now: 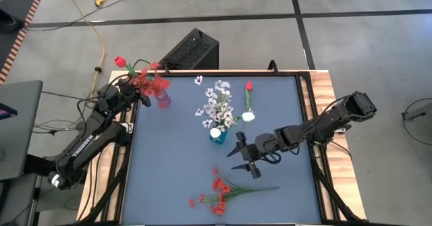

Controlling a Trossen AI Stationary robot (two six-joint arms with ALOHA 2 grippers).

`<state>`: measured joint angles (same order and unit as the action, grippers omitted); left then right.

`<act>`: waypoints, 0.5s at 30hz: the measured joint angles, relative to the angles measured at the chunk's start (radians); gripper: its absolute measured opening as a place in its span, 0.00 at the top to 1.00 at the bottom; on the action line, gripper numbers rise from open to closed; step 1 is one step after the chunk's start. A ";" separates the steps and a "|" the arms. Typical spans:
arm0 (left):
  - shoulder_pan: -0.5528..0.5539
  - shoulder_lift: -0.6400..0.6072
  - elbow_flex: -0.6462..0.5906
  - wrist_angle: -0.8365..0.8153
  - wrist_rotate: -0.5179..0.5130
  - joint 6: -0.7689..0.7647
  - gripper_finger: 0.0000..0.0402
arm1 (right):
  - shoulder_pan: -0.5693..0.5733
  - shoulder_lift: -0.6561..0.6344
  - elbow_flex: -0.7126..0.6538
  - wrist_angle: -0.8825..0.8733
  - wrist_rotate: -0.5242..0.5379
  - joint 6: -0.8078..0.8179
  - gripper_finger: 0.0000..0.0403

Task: Sort flowers into vase by color
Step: Put the bottom red flower into the purple vase

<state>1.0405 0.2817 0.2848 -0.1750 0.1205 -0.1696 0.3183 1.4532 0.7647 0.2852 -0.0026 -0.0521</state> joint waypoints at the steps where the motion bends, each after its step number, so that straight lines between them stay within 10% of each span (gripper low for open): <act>1: 0.000 0.000 0.000 0.000 0.000 0.000 1.00 | 0.000 0.000 0.000 0.000 0.000 0.000 0.36; 15: -0.029 0.145 -0.001 0.052 0.014 -0.001 1.00 | 0.000 0.000 0.000 0.000 0.001 0.000 0.36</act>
<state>1.0116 0.4270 0.2840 -0.1230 0.1341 -0.1703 0.3180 1.4532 0.7647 0.2852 -0.0017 -0.0521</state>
